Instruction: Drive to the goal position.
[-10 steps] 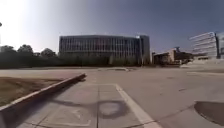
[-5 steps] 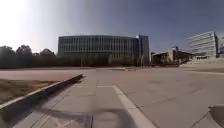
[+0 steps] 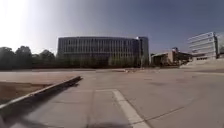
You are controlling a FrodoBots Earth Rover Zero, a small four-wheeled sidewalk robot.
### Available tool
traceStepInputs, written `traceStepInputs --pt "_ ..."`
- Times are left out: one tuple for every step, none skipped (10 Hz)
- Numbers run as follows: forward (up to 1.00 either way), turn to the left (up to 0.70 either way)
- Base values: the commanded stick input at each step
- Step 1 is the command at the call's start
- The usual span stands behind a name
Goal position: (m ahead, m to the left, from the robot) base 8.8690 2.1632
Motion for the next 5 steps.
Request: traceStepInputs --pt "0.7 0.0" --pt "0.7 0.0" --pt "0.7 0.0" --pt "0.7 0.0" --pt "0.7 0.0"
